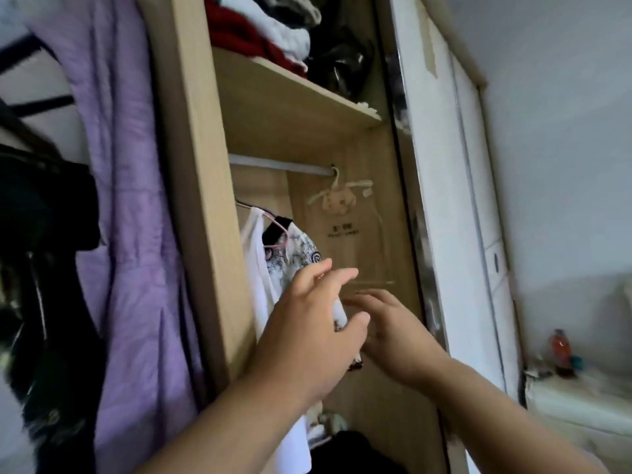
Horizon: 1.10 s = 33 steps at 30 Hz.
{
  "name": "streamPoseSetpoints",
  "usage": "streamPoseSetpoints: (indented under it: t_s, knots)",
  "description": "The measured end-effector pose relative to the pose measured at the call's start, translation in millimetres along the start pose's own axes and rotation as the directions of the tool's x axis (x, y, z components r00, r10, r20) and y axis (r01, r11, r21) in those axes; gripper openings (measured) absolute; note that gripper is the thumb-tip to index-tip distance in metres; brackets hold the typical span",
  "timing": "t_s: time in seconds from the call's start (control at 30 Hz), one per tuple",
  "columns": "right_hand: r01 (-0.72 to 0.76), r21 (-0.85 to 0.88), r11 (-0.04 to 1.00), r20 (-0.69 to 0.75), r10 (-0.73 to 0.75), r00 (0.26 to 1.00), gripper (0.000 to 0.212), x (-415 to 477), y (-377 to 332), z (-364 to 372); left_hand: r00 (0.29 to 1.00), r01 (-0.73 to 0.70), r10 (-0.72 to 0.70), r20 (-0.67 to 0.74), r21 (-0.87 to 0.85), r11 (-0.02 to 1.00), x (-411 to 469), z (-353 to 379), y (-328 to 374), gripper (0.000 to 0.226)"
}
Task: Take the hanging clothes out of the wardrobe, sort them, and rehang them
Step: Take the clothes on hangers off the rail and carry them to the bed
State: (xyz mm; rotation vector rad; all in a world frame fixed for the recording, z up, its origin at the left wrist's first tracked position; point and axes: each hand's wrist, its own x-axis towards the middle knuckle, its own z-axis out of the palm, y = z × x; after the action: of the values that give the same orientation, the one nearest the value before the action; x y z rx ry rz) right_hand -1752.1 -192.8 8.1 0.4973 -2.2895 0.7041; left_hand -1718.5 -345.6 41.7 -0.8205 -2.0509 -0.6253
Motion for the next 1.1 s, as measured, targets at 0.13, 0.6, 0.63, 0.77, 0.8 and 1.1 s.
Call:
streamPoseSetpoints:
  t_s: [0.13,0.6,0.63,0.77,0.8,1.1]
  knots:
    - [0.131,0.008,0.991,0.003,-0.131,0.991,0.048,63,17,2,0.993,-0.021,0.036,-0.111,0.131,0.991,28,-31,6,0.048]
    - [0.152,0.455,0.877,0.065,-0.202,0.977,0.044,255,42,29,0.748,0.491,0.007,-0.664,0.559,0.668,97,-82,0,0.081]
    - [0.140,0.474,0.869,0.096,-0.209,0.973,0.044,266,41,33,0.730,0.520,-0.008,-0.684,0.546,0.657,98,-81,-1,0.086]
    - [0.121,0.370,0.921,0.147,-0.187,0.971,0.044,301,36,51,0.679,0.621,-0.062,-0.731,0.528,0.579,102,-80,-1,0.088]
    - [0.108,0.348,0.931,0.140,-0.166,0.976,0.044,308,36,54,0.672,0.632,-0.059,-0.738,0.531,0.564,103,-79,0,0.088]
    - [0.189,0.481,0.856,0.242,-0.337,0.910,0.023,329,26,69,0.650,0.670,-0.058,-0.758,0.535,0.515,101,-76,1,0.088]
